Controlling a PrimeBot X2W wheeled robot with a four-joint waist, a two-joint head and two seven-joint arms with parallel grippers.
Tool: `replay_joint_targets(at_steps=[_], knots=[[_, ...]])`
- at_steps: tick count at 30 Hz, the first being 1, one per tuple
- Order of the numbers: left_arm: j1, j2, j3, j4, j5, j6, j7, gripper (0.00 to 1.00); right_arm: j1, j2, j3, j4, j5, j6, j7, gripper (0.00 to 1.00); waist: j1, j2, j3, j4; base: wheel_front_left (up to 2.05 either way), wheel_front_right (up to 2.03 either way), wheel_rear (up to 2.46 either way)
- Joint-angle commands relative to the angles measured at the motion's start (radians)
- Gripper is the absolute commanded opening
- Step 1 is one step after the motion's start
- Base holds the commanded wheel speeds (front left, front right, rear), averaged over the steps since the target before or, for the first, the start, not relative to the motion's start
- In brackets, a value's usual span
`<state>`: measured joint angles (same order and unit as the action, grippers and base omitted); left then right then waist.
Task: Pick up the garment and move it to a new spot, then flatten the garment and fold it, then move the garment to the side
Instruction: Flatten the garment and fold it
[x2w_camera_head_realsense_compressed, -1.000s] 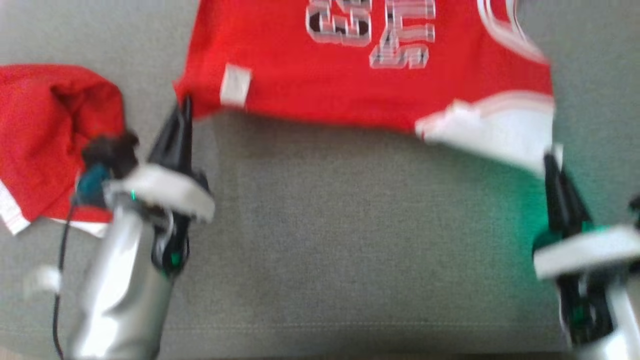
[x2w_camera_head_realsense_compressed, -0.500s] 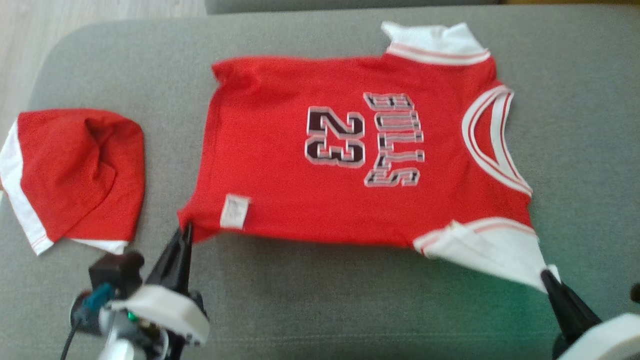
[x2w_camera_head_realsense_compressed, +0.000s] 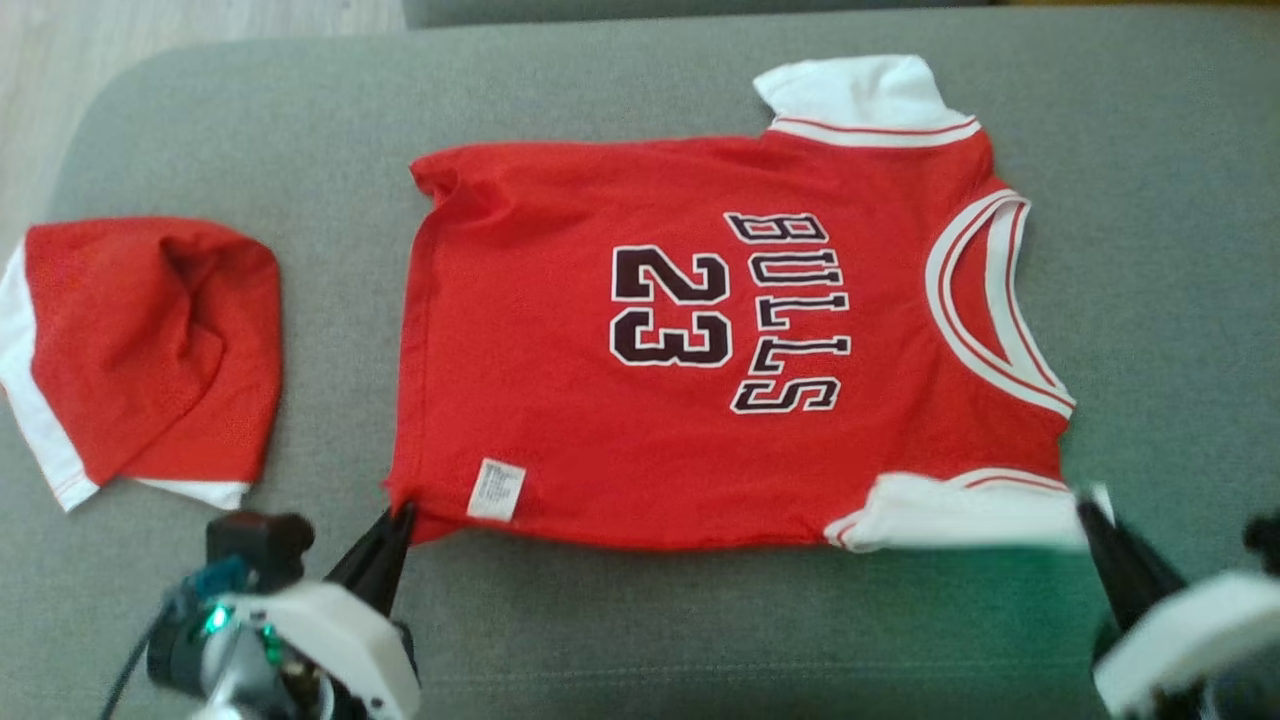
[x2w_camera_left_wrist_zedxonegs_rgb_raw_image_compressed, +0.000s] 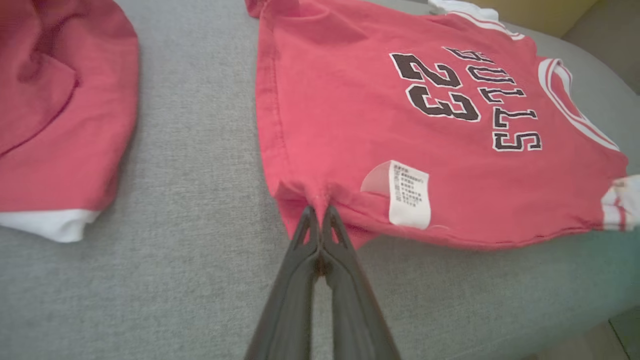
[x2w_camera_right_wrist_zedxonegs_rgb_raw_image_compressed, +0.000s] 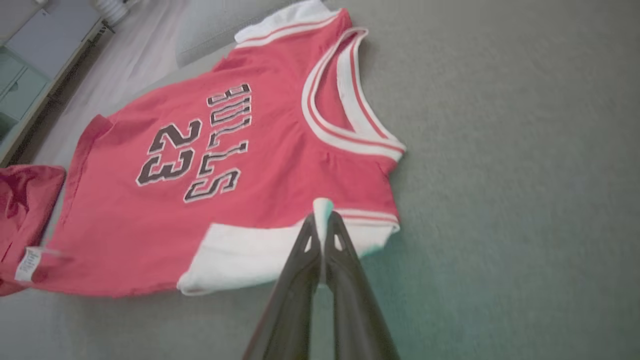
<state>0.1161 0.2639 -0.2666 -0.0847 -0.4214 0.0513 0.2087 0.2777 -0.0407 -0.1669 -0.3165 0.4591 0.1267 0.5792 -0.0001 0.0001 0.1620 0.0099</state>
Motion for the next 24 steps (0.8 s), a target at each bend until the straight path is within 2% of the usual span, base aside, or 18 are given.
replay_joint_targets(at_steps=[1, 5, 10, 19, 24], knots=[[-0.084, 0.027, 0.035, -0.03, -0.016, -0.013, 0.023, 0.0, -0.092, -0.026, 0.031, -0.02, -0.016, 0.004, -0.017, 0.0, 0.0001, -0.0001, 0.024, 0.001, 0.0, 0.0, 0.0], [-0.154, 0.054, 0.041, -0.015, -0.037, -0.036, 0.079, 0.0, -0.221, -0.083, 0.076, 0.051, -0.044, 0.004, -0.047, 0.0, 0.0001, -0.0001, 0.066, 0.004, 0.0, 0.0, 0.0], [-0.234, 0.076, 0.045, 0.01, -0.042, -0.062, 0.099, 0.0, -0.352, -0.137, 0.111, 0.148, -0.05, 0.004, -0.093, 0.0, 0.0001, -0.0001, 0.107, 0.014, 0.0, 0.0, 0.0], [-0.369, 0.079, 0.022, 0.131, -0.044, -0.106, 0.098, 0.0, -0.555, -0.228, 0.21, 0.357, -0.024, 0.004, -0.238, 0.0, 0.0001, -0.0001, 0.173, 0.021, 0.0, 0.0, 0.0], [-0.413, 0.063, 0.019, 0.198, -0.043, -0.115, 0.05, 0.0, -0.633, -0.259, 0.254, 0.469, -0.001, 0.004, -0.339, 0.0, 0.0001, -0.0001, 0.192, 0.021, 0.0, 0.0, 0.0]])
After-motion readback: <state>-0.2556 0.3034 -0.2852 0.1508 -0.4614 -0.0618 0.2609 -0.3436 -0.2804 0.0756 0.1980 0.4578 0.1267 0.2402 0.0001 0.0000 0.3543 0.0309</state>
